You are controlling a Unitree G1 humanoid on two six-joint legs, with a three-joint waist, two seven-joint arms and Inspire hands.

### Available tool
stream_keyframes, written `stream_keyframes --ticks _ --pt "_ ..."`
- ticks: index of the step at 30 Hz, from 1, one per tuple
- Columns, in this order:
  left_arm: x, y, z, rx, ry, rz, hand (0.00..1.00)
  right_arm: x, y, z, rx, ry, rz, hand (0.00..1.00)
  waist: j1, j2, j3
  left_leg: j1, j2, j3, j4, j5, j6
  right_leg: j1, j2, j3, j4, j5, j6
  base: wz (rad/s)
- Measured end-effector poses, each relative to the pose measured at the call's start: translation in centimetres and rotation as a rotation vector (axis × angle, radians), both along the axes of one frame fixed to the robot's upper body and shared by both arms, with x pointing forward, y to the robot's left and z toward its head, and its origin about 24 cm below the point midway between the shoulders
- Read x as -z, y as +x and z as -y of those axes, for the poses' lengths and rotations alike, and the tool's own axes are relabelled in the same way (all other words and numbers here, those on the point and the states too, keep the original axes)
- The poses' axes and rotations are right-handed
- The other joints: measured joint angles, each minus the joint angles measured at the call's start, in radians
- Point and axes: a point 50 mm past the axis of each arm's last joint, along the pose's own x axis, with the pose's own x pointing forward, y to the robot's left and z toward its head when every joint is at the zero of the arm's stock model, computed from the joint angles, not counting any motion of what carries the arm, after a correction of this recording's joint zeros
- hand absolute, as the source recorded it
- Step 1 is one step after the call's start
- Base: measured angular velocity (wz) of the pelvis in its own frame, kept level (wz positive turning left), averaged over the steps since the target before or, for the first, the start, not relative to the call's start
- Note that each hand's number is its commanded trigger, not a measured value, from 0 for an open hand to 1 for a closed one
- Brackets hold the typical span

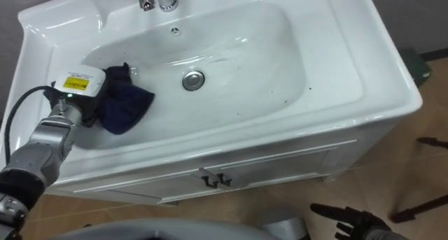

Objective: Wipe basin

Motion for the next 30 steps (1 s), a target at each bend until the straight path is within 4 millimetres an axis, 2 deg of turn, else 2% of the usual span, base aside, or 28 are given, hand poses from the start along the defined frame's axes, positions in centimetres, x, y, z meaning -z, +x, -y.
stream_keyframes --ticks 3,5,7,9,11,16,18,23,26,30 --pt "0.5 -0.2 0.4 0.002 0.019 -0.015 1.0 0.0 0.1 -0.1 -0.04 -0.005 -0.009 0.0 -0.02 -0.003 0.0023 0.008 -0.002 -0.004 0.001 0.0 0.0 0.012 -0.002 -0.009 -0.002 -0.002 0.0 0.07" --pt "1.1 -0.1 1.8 0.008 0.0 -0.031 1.0 0.1 0.1 -0.3 -0.073 -0.005 -0.023 0.0 -0.027 -0.004 0.0034 0.011 -0.003 -0.006 0.001 0.0 0.0 0.016 -0.005 -0.014 -0.002 -0.003 0.001 0.1" --pt "1.3 0.2 3.0 0.027 -0.017 -0.048 1.0 0.2 0.1 -0.6 -0.084 0.0 -0.03 0.0 -0.045 -0.01 0.008 0.011 -0.005 -0.009 -0.001 0.0 0.0 0.02 -0.009 -0.025 -0.001 -0.007 0.004 0.21" --pt "1.1 1.1 4.9 0.048 -0.04 -0.054 1.0 0.5 0.5 -1.3 -0.102 0.015 -0.027 0.0 -0.054 -0.021 0.018 0.01 -0.006 -0.01 -0.001 0.0 0.0 0.02 -0.011 -0.031 -0.001 -0.007 0.006 0.1" --pt "1.1 1.7 6.4 0.041 -0.08 -0.06 1.0 0.7 1.0 -2.0 -0.086 0.033 0.002 0.0 -0.064 -0.028 0.0238 0.006 -0.006 -0.009 0.0 0.0 0.0 0.019 -0.014 -0.036 -0.001 -0.006 0.008 0.1" --pt "0.3 3.5 11.0 0.086 -0.196 -0.098 1.0 1.0 2.3 -3.2 -0.057 0.068 0.065 0.0 -0.103 -0.03 0.0256 -0.001 -0.019 -0.026 0.007 0.0 0.001 0.023 -0.028 -0.056 0.001 -0.01 0.017 0.14" --pt "-0.3 4.2 13.4 0.14 -0.234 -0.114 1.0 0.8 2.8 -3.0 -0.069 0.064 0.074 0.0 -0.122 -0.026 0.0275 -0.003 -0.024 -0.022 0.007 0.0 0.002 0.022 -0.033 -0.055 0.0 -0.011 0.022 0.02" --pt "-2.3 5.8 17.5 0.259 -0.232 -0.143 1.0 0.2 2.6 -1.5 -0.097 0.023 0.036 0.0 -0.17 -0.006 0.0345 -0.012 -0.035 -0.02 0.01 -0.005 0.011 0.018 -0.045 -0.058 -0.003 -0.017 0.034 0.04" --pt "-3.4 6.4 19.2 0.312 -0.251 -0.165 1.0 0.0 2.3 -0.8 -0.15 -0.007 -0.002 0.0 -0.208 0.01 0.0375 -0.009 -0.041 -0.012 0.013 -0.006 0.012 0.021 -0.056 -0.055 0.004 -0.023 0.042 -0.02" --pt "-4.5 7.0 19.9 0.327 -0.285 -0.175 1.0 0.0 2.0 -0.7 -0.231 -0.027 -0.047 0.0 -0.236 0.014 0.0401 -0.003 -0.042 0.01 0.012 -0.007 0.012 0.02 -0.059 -0.033 0.007 -0.028 0.047 -0.13"
